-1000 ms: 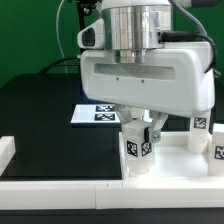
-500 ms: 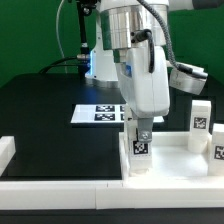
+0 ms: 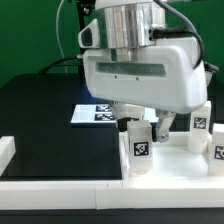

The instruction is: Assemble square table

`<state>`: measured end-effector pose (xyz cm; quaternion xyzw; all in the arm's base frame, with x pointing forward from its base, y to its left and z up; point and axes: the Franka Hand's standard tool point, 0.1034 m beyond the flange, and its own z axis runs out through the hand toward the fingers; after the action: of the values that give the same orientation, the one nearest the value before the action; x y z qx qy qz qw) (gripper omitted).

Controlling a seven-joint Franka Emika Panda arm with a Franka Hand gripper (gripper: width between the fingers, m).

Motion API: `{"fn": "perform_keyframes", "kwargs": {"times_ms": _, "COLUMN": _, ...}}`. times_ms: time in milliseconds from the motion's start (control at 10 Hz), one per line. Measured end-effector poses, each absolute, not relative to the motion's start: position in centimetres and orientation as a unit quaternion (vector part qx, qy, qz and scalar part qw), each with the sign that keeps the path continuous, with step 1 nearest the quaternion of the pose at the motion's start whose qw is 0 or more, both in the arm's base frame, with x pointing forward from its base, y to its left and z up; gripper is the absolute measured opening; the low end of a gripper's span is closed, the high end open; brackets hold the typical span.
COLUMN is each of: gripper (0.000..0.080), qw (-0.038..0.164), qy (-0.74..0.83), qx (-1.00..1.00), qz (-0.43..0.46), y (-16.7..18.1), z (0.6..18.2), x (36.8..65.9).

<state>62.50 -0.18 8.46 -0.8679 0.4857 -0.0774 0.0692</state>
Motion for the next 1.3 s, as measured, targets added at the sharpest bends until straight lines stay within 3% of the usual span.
{"fn": "perform_keyframes", "kwargs": {"times_ms": 300, "gripper": 0.0649, "qw": 0.048, "qy": 0.365, "qx": -0.927, "qz": -0.074, "y": 0.1, "z": 8.2, "x": 61.9}}
{"fn": "perform_keyframes", "kwargs": {"times_ms": 400, "gripper": 0.0649, "qw": 0.023, "qy": 0.260, "qx": -0.963, "qz": -0.072, "y": 0.6, "z": 8.4, "x": 62.4}}
{"fn": "perform_keyframes", "kwargs": {"times_ms": 600, "gripper": 0.0649, "qw": 0.013, "qy": 0.135, "qx": -0.989, "qz": -0.060, "y": 0.4, "z": 8.1, "x": 63.5}}
{"fn": "perform_keyframes", "kwargs": {"times_ms": 800, "gripper": 0.0649, "qw": 0.011, "qy": 0.118, "qx": -0.991, "qz": -0.060, "y": 0.5, "z": 8.0, "x": 63.6}}
{"fn": "perform_keyframes", "kwargs": {"times_ms": 900, "gripper": 0.0563, "qw": 0.011, "qy": 0.121, "qx": -0.991, "qz": -0.060, "y": 0.5, "z": 8.0, "x": 63.6}}
{"fn": "perform_keyframes", "kwargs": {"times_ms": 1000, "gripper": 0.0426, "qw": 0.012, "qy": 0.133, "qx": -0.989, "qz": -0.059, "y": 0.5, "z": 7.9, "x": 63.6}}
{"fn": "perform_keyframes", "kwargs": {"times_ms": 1100, "gripper": 0.0426, "qw": 0.012, "qy": 0.133, "qx": -0.989, "qz": -0.059, "y": 0.5, "z": 7.9, "x": 63.6}}
{"fn": "perform_keyframes", "kwargs": {"times_ms": 1200, "gripper": 0.0288, "qw": 0.012, "qy": 0.142, "qx": -0.988, "qz": -0.059, "y": 0.2, "z": 7.9, "x": 63.5}}
{"fn": "perform_keyframes", "kwargs": {"times_ms": 1300, "gripper": 0.0288, "qw": 0.014, "qy": 0.177, "qx": -0.982, "qz": -0.059, "y": 0.2, "z": 7.9, "x": 63.5}}
